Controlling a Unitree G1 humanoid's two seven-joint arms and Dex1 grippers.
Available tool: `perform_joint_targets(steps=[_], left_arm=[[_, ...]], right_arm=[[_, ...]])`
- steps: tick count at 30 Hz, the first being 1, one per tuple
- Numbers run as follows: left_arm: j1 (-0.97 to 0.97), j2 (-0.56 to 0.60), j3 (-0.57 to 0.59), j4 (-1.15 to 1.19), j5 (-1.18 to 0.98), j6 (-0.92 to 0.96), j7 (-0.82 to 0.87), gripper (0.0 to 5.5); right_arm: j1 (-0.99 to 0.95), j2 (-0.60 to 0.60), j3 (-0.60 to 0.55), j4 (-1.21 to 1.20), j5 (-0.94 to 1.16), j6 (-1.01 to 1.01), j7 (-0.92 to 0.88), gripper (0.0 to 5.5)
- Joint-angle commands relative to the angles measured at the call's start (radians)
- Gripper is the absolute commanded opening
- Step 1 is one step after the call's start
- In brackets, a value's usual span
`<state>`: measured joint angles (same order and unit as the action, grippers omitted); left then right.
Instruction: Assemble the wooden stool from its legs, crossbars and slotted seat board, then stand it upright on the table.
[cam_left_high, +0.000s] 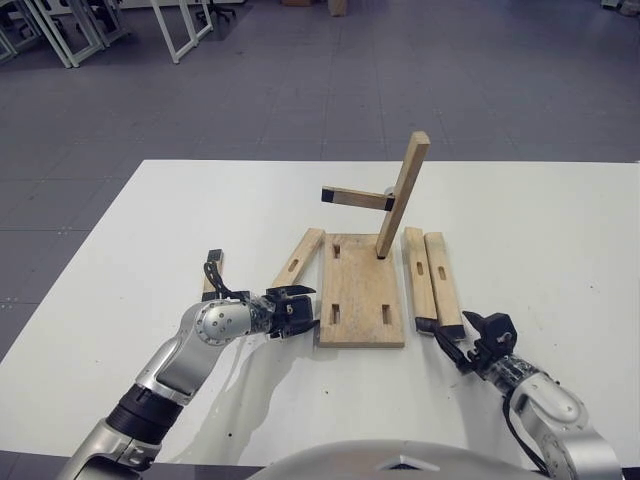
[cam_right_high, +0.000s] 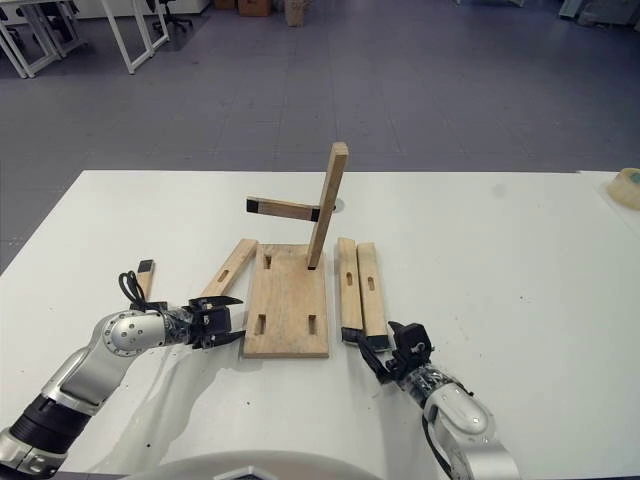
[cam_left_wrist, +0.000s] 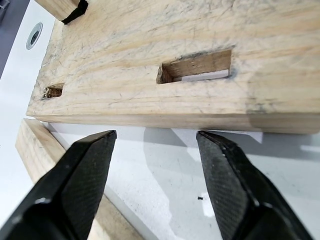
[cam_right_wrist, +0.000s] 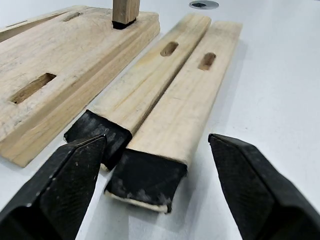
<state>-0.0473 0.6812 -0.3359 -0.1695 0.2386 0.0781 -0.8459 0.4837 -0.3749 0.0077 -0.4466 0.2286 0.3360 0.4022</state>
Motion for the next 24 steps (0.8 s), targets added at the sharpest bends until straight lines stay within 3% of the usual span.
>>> perform_joint_targets(steps=[1,9,18,24], left_arm=[[0.028,0.014,0.002,0.009,0.008,0.017,0.002,2.99],[0.032,0.009,0.001,0.007,0.007,0.025,0.005,2.99],[0.018,0.006,0.0,0.016,0.007,0.022,0.0,2.99],[-0.001,0.004,0.001,0.036,0.005,0.017,-0.003,2.99]], right_arm=[[0.019,-0.04,-0.031,0.049,-0.036,-0.013,0.007,3.77],[-0.011,-0.009,-0.068,0.1,-0.031,-0.014,-0.037,3.77],[-0.134,0.164,-0.062,0.167,-0.022,0.032,-0.202,3.77],[-0.133,0.147,-0.037,0.248,-0.119,-0.02,-0.23,2.55]])
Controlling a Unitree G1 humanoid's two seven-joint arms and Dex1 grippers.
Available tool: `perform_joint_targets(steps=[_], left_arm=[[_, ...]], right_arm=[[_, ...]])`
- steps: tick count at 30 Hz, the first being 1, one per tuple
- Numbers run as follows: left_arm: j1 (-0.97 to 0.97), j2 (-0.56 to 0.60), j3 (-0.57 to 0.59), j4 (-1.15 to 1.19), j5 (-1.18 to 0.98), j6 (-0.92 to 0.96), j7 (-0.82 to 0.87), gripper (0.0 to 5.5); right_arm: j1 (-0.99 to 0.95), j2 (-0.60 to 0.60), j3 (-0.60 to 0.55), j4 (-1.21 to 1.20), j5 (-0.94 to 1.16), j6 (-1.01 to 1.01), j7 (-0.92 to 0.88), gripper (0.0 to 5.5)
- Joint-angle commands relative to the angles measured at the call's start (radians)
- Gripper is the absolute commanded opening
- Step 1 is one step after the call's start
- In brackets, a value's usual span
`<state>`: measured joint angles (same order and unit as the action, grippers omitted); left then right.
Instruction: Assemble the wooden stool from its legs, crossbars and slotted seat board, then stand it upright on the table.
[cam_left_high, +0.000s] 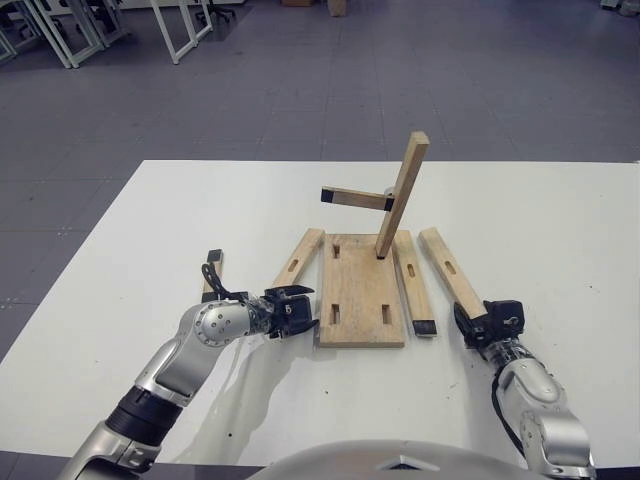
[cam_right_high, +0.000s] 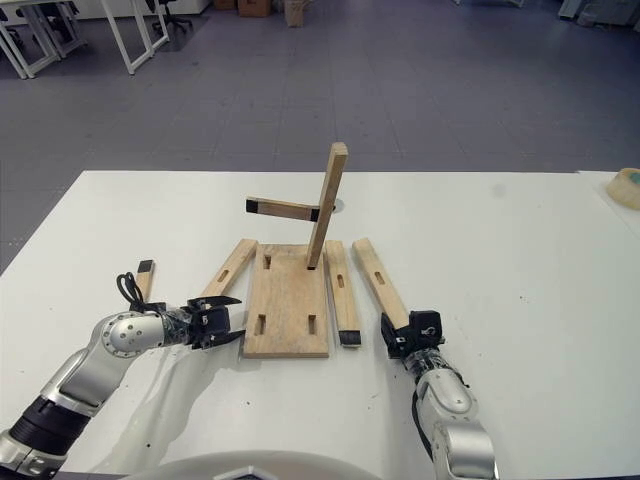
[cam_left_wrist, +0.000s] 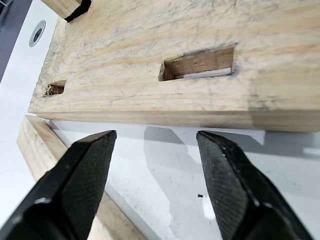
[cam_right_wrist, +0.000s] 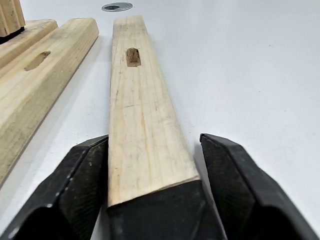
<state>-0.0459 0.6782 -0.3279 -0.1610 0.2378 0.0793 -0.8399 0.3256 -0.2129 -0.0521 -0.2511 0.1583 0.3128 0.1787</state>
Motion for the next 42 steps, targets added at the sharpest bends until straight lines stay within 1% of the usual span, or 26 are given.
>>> perform_joint_targets(steps=[1,3,4,6,7,9,13,15,17,19,21,24,27,31,33,34,37,41,42], left_arm=[[-0.003,0.007,-0.005,0.028,0.005,0.017,-0.008,2.99],[0.005,0.005,0.009,0.021,-0.007,0.028,-0.002,2.99],[0.008,0.005,0.014,0.018,-0.011,0.031,0.0,2.99],[0.022,-0.013,0.08,0.006,-0.086,0.057,0.013,2.99],[0.021,-0.034,0.141,-0.008,-0.161,0.087,0.016,2.99],[-0.003,-0.067,0.251,-0.04,-0.327,0.162,-0.005,3.28],[-0.093,-0.093,0.417,-0.124,-0.685,0.422,-0.043,3.88],[-0.147,-0.133,0.493,-0.175,-0.948,0.608,-0.004,3.92],[-0.182,-0.181,0.535,-0.213,-1.195,0.754,0.069,3.92],[-0.216,-0.23,0.55,-0.222,-1.363,0.832,0.18,3.92],[-0.248,-0.272,0.55,-0.225,-1.528,0.876,0.294,3.92],[-0.29,-0.327,0.518,-0.226,-1.737,0.885,0.45,3.92],[-0.315,-0.333,0.479,-0.224,-1.879,0.885,0.541,3.92],[-0.317,-0.306,0.427,-0.23,-1.962,0.889,0.612,3.92],[-0.322,-0.292,0.405,-0.224,-1.973,0.889,0.638,4.21],[-0.323,-0.286,0.393,-0.22,-1.976,0.891,0.648,4.47],[-0.327,-0.28,0.376,-0.216,-1.978,0.88,0.665,5.0],[-0.336,-0.287,0.391,-0.22,-2.02,0.846,0.654,5.03],[-0.333,-0.281,0.393,-0.224,-2.031,0.842,0.648,4.83]], right_arm=[[0.027,-0.018,0.025,0.064,-0.059,-0.006,-0.007,2.36],[0.02,-0.02,0.021,0.088,-0.067,-0.026,-0.003,2.07],[0.017,-0.021,0.019,0.096,-0.068,-0.034,-0.001,2.02],[-0.019,-0.019,-0.022,0.089,-0.039,-0.065,-0.002,2.02],[-0.05,-0.019,-0.056,0.071,-0.007,-0.081,0.001,2.02],[-0.116,-0.022,-0.118,0.018,0.064,-0.094,0.017,2.02],[-0.224,-0.041,-0.19,-0.089,0.278,-0.052,0.116,2.02],[-0.266,-0.049,-0.225,-0.138,0.425,0.002,0.156,2.02],[-0.296,-0.055,-0.266,-0.175,0.594,0.071,0.175,2.02],[-0.306,-0.056,-0.295,-0.214,0.758,0.131,0.17,2.02],[-0.311,-0.063,-0.3,-0.267,0.911,0.184,0.164,2.02],[-0.321,-0.108,-0.259,-0.321,1.056,0.269,0.188,2.02],[-0.324,-0.159,-0.229,-0.329,1.186,0.341,0.256,2.02],[-0.391,-0.197,-0.17,-0.257,1.331,0.435,0.325,2.02],[-0.414,-0.216,-0.147,-0.231,1.367,0.471,0.353,2.02],[-0.43,-0.222,-0.133,-0.221,1.373,0.485,0.365,2.02],[-0.445,-0.223,-0.094,-0.218,1.379,0.512,0.386,2.02],[-0.425,-0.228,-0.043,-0.222,1.366,0.541,0.418,2.02],[-0.421,-0.229,-0.038,-0.221,1.364,0.544,0.424,2.02]])
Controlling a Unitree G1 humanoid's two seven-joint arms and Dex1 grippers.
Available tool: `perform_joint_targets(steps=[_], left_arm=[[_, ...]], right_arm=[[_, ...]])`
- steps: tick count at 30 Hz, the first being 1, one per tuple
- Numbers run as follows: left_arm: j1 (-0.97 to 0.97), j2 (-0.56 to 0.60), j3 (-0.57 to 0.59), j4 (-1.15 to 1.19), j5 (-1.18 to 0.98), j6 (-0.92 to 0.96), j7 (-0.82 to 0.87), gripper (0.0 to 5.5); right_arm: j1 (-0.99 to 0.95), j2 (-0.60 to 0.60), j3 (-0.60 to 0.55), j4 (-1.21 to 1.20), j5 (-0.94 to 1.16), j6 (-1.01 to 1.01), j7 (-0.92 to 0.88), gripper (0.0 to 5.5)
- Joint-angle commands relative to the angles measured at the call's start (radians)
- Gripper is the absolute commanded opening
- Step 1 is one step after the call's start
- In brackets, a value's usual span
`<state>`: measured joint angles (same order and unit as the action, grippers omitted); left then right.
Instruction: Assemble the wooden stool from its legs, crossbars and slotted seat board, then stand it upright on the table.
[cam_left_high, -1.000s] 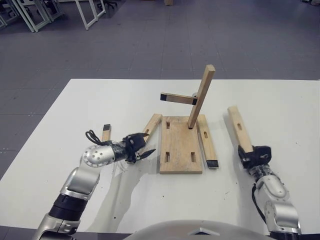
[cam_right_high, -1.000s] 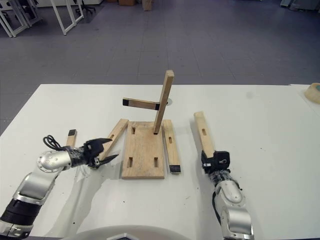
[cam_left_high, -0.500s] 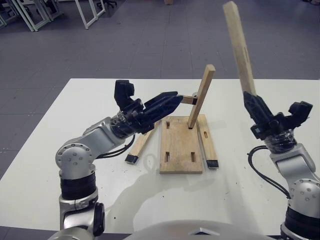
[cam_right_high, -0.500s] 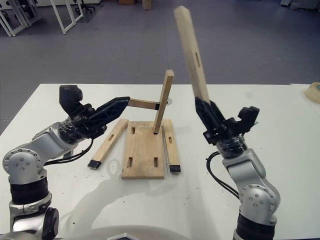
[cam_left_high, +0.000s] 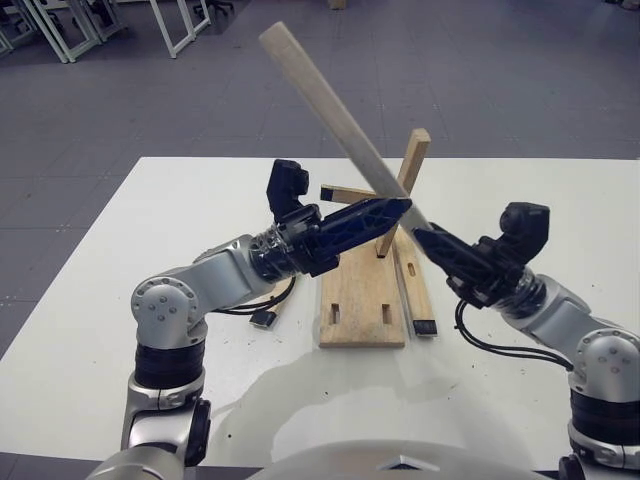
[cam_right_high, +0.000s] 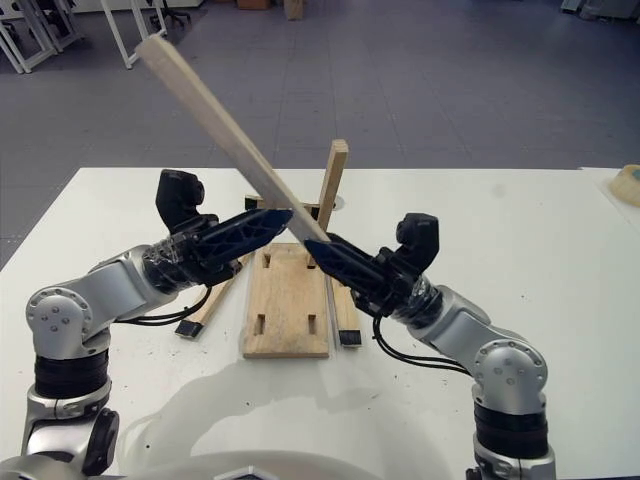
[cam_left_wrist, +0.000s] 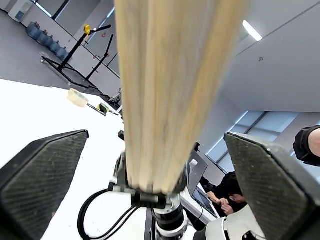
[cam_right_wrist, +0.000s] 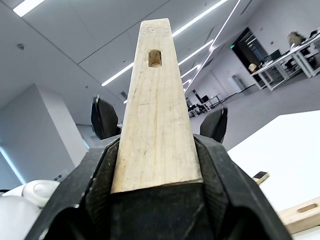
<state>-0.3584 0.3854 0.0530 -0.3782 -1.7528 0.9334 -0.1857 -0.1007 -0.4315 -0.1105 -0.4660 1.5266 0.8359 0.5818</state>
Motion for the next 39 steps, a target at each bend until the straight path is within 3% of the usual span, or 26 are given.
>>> perform_joint_targets(steps=[1,13,20,26,31,39], left_arm=[[-0.014,0.021,0.014,-0.012,-0.038,-0.01,-0.019,4.68],[0.017,0.059,0.026,-0.011,-0.003,-0.027,-0.106,2.45],[0.047,0.084,0.021,0.013,0.129,-0.02,-0.178,2.09],[0.044,0.083,0.075,0.061,0.129,-0.038,-0.19,2.05],[0.01,0.163,0.164,0.13,0.255,-0.076,-0.274,2.05],[0.063,0.242,0.08,0.146,0.724,-0.25,-0.471,2.05]], right_arm=[[0.009,-0.01,0.023,-0.004,0.001,0.022,0.024,2.02],[0.063,-0.035,0.028,0.003,-0.031,0.037,0.064,2.02],[0.074,-0.032,0.033,-0.017,-0.076,0.026,0.085,2.02],[0.079,-0.058,0.026,-0.008,-0.121,0.03,0.105,3.41],[0.106,-0.202,0.074,0.011,-0.386,-0.003,0.207,3.64],[-0.074,-0.288,0.42,0.083,-1.167,-0.284,0.097,3.64]])
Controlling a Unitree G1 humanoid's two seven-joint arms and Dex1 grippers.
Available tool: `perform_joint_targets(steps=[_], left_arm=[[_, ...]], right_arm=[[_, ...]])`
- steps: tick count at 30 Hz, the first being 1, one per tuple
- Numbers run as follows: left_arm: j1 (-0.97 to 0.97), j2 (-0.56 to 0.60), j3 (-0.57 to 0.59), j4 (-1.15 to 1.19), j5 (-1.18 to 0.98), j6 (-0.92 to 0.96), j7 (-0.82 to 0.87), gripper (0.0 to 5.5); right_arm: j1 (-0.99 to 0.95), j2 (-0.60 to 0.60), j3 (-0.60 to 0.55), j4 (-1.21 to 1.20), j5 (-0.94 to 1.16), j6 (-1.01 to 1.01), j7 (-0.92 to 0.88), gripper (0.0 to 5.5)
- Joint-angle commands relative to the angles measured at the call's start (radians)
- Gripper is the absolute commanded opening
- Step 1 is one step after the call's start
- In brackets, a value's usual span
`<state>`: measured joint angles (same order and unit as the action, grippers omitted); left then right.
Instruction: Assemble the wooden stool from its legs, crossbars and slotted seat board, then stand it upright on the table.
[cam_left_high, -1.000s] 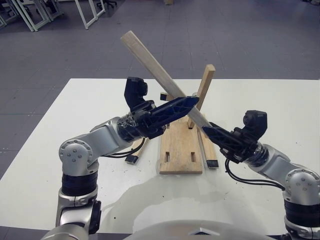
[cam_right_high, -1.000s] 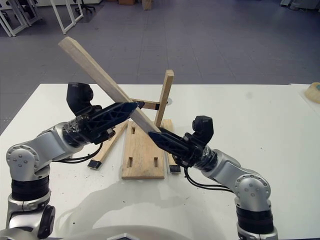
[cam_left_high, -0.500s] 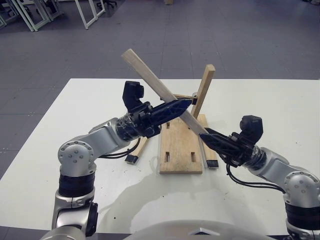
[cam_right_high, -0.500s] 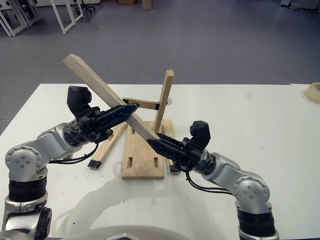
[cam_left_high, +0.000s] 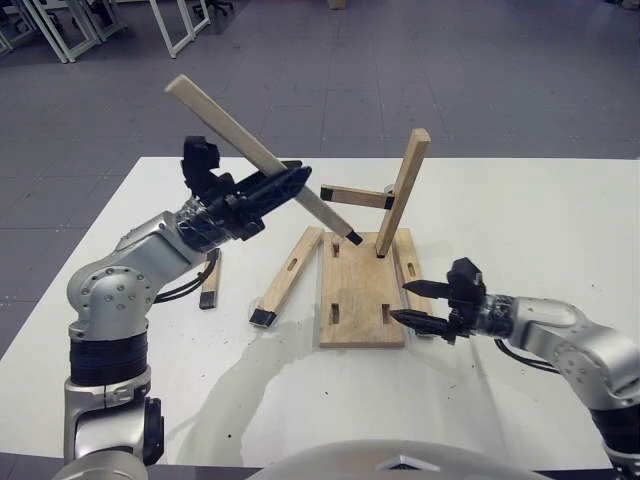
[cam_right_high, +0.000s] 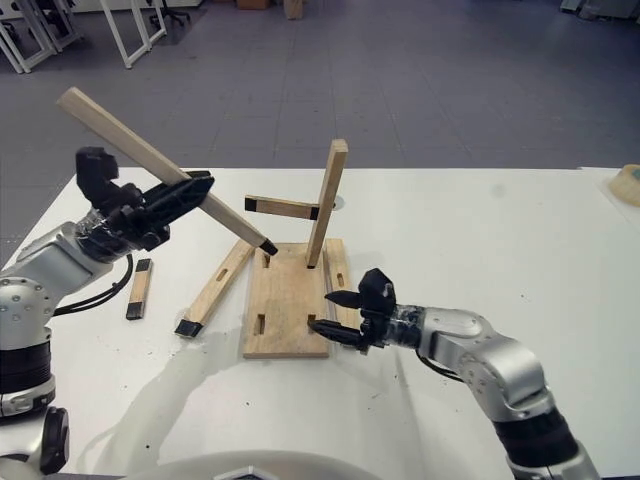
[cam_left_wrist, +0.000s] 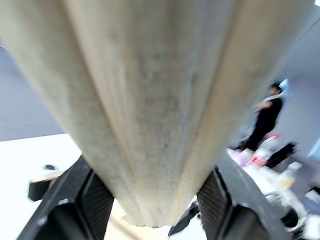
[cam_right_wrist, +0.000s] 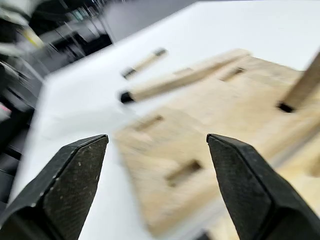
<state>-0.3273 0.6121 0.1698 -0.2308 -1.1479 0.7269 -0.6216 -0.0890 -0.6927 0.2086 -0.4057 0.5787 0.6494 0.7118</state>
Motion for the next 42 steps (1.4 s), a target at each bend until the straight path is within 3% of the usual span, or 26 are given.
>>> perform_joint_targets(steps=[1,4,10,13,18,24,33,42], left_arm=[[0.042,0.009,-0.034,-0.001,0.142,-0.053,-0.037,2.05],[0.049,-0.002,-0.027,0.012,0.204,-0.074,-0.044,2.05],[0.032,-0.013,-0.024,0.029,0.257,-0.079,-0.069,2.05],[0.035,-0.014,-0.054,0.026,0.282,-0.076,-0.105,2.05],[0.056,-0.032,-0.157,0.038,0.383,-0.151,-0.231,2.05],[0.159,-0.054,-0.206,-0.024,0.427,-0.189,-0.293,2.05],[0.251,-0.18,-0.206,-0.022,0.478,-0.207,-0.154,2.05],[0.29,-0.21,-0.25,0.117,0.577,-0.252,-0.135,2.05]], right_arm=[[-0.112,-0.029,0.15,0.031,-0.296,-0.135,-0.024,3.64],[-0.211,-0.062,0.335,0.109,-0.558,-0.304,0.072,3.64],[-0.391,-0.132,0.543,0.287,-0.948,-0.699,0.276,3.64],[-0.444,-0.171,0.58,0.339,-0.985,-0.96,0.373,3.64],[-0.41,-0.343,0.527,0.35,-0.912,-1.265,0.47,3.64],[-0.377,-0.36,0.453,0.428,-0.917,-1.333,0.467,3.64],[-0.319,-0.338,0.407,0.399,-0.917,-1.31,0.478,3.64],[-0.304,-0.317,0.385,0.391,-0.92,-1.306,0.487,3.64]])
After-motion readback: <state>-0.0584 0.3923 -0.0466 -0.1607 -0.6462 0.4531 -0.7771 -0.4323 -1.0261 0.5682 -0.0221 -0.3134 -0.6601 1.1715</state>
